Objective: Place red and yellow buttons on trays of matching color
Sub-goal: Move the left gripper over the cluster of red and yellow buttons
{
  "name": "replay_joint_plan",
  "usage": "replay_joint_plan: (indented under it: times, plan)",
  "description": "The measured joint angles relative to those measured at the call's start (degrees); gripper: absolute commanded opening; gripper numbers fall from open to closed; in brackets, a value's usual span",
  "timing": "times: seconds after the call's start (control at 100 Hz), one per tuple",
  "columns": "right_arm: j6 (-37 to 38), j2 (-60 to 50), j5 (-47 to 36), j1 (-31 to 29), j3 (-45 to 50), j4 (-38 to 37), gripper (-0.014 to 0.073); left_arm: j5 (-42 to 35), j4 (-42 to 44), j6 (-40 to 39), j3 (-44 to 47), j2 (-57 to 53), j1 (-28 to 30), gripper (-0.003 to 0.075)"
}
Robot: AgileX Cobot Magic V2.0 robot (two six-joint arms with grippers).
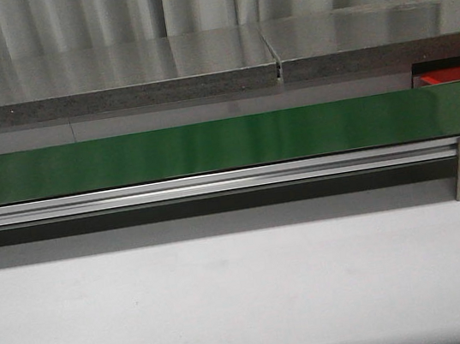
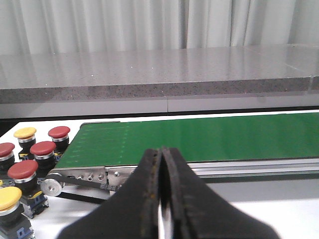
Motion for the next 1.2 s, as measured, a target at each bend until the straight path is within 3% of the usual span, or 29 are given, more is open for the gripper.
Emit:
replay_joint_plan:
  times: [0.67,0.81,1.02,1.2]
  plan:
    - [0.0,0.0,0.0,0.0,0.0,0.0,-0.0066,0.0,0.0,0.0,0.0,0.0,0.0,-0.0020]
    - [0.0,0.0,0.0,0.0,0.0,0.0,-0.0066,3.1,0.0,0.0,-1.0,0.0,0.0,-0.0020]
    - [0.0,0.0,0.0,0.0,0.0,0.0,-0.0066,7.4,0.0,0.0,-11.5,8.4,0.0,-0.0020]
    - [0.0,0.0,0.0,0.0,0.0,0.0,-0.0066,15.8,0.0,0.0,-22.9,19.5,0.0,-0.0020]
